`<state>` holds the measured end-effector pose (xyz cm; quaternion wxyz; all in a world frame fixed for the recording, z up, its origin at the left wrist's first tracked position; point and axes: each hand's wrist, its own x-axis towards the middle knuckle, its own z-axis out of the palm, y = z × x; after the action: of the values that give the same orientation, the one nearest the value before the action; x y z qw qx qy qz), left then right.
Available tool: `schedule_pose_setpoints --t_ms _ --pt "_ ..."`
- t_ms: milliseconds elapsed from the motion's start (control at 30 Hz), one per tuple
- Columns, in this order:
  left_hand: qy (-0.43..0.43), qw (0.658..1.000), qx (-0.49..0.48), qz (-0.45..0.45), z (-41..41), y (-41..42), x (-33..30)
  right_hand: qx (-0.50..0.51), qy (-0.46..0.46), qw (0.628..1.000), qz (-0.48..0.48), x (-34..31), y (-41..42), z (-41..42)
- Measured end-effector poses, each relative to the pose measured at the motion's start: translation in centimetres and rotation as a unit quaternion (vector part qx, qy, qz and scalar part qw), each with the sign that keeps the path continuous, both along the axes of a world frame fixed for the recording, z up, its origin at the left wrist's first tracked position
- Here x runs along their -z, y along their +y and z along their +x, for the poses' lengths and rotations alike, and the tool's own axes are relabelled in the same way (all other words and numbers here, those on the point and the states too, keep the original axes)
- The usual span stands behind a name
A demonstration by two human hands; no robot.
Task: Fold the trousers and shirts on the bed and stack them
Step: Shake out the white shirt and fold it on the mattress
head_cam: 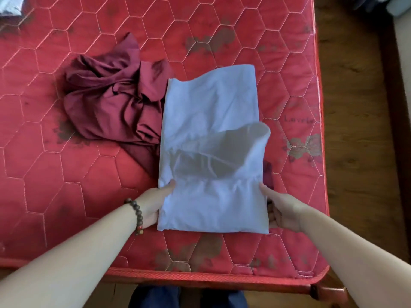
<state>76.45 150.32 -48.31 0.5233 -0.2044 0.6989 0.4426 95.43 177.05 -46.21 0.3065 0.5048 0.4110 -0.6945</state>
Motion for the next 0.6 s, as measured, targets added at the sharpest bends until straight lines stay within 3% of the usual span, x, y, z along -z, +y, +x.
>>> schedule_pose_setpoints --t_ms 167,267,333,433,600 --pt "0.036 0.999 -0.013 0.006 0.4 -1.1 -1.1 0.024 0.065 0.997 0.028 0.9 -2.3 2.6" --pt "0.073 0.993 0.074 0.05 1.1 -2.3 -1.3 0.045 0.077 0.993 0.084 1.0 -3.7 3.4" --pt "0.115 0.986 0.116 0.021 1.4 -3.0 -1.0 0.057 0.057 0.987 0.141 1.1 -4.4 3.8" --pt "0.124 0.989 0.085 0.014 1.2 -2.9 -1.4 0.047 0.033 0.978 0.202 1.3 -5.1 3.9" --pt "0.165 0.982 -0.013 0.087 -0.9 -0.7 -2.6 0.076 0.073 0.938 0.329 0.2 -4.3 1.1"
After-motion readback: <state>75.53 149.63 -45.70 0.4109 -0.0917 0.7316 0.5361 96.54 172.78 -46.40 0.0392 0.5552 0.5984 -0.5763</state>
